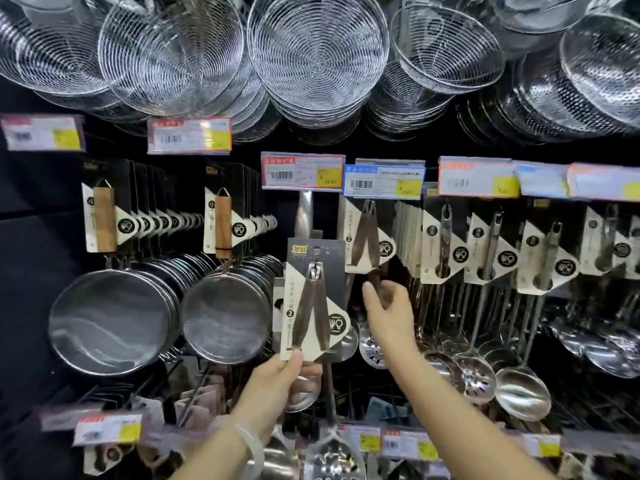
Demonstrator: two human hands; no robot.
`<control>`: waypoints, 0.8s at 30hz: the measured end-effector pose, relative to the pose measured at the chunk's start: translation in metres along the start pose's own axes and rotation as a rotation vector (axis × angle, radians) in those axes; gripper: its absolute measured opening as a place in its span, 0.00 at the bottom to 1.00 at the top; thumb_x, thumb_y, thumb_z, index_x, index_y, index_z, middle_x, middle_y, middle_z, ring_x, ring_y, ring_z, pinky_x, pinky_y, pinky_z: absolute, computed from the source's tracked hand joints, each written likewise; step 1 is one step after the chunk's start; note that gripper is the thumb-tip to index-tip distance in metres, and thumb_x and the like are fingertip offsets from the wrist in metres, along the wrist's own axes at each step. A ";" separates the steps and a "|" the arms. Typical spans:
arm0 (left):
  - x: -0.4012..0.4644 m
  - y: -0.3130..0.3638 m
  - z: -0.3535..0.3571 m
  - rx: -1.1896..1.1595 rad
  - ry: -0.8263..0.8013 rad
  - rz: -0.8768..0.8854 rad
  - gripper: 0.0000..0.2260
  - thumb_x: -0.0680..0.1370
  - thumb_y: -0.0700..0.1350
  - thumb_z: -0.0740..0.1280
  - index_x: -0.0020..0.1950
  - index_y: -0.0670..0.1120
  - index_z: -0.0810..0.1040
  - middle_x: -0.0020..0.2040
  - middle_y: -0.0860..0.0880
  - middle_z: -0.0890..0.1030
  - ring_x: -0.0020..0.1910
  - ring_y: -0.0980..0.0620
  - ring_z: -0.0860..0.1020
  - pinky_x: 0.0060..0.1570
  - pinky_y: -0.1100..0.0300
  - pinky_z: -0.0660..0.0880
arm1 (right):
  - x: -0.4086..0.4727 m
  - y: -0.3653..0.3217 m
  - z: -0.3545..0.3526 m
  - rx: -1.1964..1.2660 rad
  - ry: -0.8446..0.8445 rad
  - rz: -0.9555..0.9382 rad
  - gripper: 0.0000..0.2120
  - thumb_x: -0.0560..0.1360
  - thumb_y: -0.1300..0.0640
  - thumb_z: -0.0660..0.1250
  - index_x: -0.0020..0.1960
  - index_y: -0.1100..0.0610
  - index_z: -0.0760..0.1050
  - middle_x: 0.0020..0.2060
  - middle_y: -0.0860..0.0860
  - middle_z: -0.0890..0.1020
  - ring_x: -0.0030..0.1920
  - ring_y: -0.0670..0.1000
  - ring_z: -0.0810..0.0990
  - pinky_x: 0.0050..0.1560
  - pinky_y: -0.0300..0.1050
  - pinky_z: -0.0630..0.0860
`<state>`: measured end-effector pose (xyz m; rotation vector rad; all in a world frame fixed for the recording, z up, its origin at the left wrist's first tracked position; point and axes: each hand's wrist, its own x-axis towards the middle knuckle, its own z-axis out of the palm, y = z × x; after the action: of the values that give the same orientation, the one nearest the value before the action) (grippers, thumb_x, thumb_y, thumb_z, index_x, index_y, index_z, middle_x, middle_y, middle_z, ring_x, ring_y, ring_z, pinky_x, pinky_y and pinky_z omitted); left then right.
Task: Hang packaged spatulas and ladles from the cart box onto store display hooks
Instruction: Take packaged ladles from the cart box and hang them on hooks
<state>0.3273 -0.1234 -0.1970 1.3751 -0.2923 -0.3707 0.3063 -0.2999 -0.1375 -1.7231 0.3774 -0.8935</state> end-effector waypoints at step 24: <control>0.011 0.065 0.093 0.010 -0.109 0.145 0.09 0.79 0.49 0.61 0.48 0.46 0.78 0.39 0.51 0.85 0.32 0.58 0.80 0.31 0.65 0.72 | 0.005 -0.057 -0.055 0.122 -0.224 -0.128 0.05 0.75 0.59 0.67 0.48 0.57 0.71 0.40 0.53 0.78 0.40 0.50 0.77 0.44 0.49 0.76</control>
<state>0.3039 -0.2015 -0.1171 1.3363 -0.4820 -0.3240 0.2596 -0.3212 -0.0772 -1.7261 0.0634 -0.7872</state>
